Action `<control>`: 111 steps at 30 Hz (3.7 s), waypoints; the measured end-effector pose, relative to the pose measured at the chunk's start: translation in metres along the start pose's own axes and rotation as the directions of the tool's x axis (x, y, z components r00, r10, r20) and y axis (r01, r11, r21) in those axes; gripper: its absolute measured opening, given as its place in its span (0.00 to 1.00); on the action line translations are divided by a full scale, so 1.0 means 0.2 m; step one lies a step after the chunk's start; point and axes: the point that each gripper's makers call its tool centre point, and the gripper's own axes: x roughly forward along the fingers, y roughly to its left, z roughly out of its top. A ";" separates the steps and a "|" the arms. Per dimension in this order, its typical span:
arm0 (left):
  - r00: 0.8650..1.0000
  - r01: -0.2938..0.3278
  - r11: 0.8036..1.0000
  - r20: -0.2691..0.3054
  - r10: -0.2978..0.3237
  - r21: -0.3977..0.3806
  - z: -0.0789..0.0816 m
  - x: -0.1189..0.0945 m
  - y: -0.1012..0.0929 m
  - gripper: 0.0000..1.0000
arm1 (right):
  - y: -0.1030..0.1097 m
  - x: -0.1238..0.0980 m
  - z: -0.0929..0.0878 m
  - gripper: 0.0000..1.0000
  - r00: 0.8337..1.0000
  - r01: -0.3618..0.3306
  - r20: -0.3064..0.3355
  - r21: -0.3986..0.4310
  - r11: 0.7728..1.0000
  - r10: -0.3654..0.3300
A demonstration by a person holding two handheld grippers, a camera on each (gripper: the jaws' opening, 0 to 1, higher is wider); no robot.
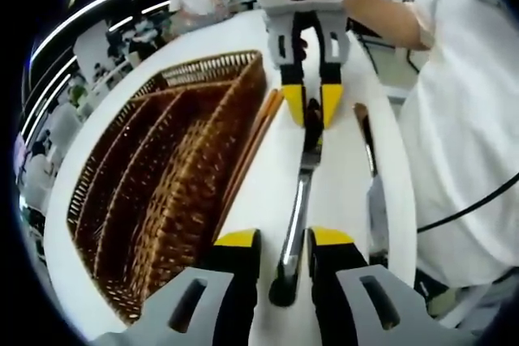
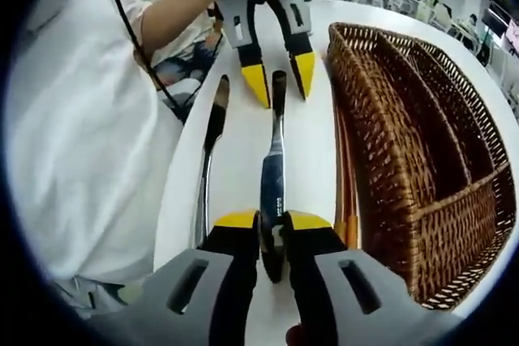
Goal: Arrange the knives, forks, and spoons in their matching storage slots by inserting each utensil handle-first until every utensil is classified and aligned in the correct compartment
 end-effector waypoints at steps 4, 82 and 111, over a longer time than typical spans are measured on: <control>1.000 0.001 1.000 0.000 -0.001 0.000 0.00 0.00 0.00 0.23 | 0.01 0.00 0.00 0.13 1.000 0.009 -0.011 -0.023 1.000 -0.009; 0.984 -0.026 0.935 -0.154 0.085 0.353 0.03 0.04 0.00 0.09 | 0.01 -0.01 0.01 0.11 0.936 -0.328 -0.020 0.312 0.892 0.351; 0.984 0.034 0.938 -0.175 0.028 0.345 0.03 0.04 0.00 0.06 | 0.02 0.00 0.01 0.12 0.937 -0.326 -0.014 0.321 0.889 0.348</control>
